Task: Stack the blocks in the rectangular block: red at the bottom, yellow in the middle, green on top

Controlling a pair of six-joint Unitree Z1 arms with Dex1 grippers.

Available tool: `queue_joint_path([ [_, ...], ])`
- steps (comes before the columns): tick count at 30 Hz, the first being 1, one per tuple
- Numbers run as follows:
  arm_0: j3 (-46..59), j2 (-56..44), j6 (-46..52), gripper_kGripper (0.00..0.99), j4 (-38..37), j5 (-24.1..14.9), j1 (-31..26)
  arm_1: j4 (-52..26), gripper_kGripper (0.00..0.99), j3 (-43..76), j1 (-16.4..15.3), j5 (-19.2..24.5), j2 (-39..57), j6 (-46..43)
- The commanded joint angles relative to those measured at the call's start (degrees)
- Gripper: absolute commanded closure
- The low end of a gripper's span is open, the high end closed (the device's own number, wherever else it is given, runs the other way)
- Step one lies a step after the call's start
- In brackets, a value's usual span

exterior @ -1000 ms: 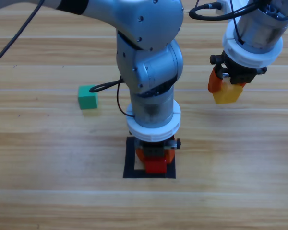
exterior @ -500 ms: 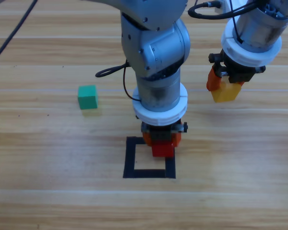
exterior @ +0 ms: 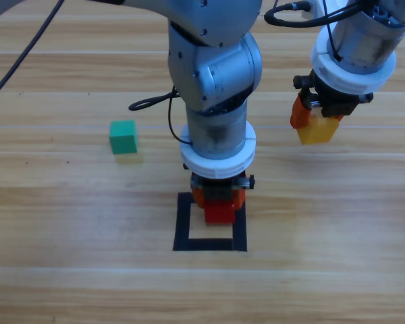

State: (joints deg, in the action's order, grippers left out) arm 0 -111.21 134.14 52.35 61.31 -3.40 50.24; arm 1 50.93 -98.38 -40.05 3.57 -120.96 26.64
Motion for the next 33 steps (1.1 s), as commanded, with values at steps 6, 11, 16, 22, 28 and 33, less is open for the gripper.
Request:
queue_joint_path([
  [6,1.61,4.55,-0.31,0.99,0.74,-0.64,-1.19,-1.01,0.909,1.7,0.5,-0.76,-1.29,-0.71],
  [11,1.61,4.81,-0.31,0.99,0.65,-0.64,-1.19,-1.01,0.909,1.7,0.5,-0.76,-1.38,-0.8],
  [16,1.61,5.16,-0.05,0.99,0.56,-0.64,-1.19,-1.01,0.909,1.61,0.5,-0.84,-1.47,-0.8],
  [22,0.99,4.64,0.83,0.491,0.21,-0.46,-1.1,-1.01,0.909,1.53,0.5,-0.93,-1.65,-0.89],
  [28,2.14,2.0,2.67,0.0,0.21,-0.55,-1.1,-1.01,0.909,1.17,0.5,-1.55,-1.91,-1.07],
  [33,3.63,-0.11,3.38,0.0,0.21,-0.64,-1.1,-1.01,0.909,1.17,0.5,-1.46,-1.73,-1.07],
])
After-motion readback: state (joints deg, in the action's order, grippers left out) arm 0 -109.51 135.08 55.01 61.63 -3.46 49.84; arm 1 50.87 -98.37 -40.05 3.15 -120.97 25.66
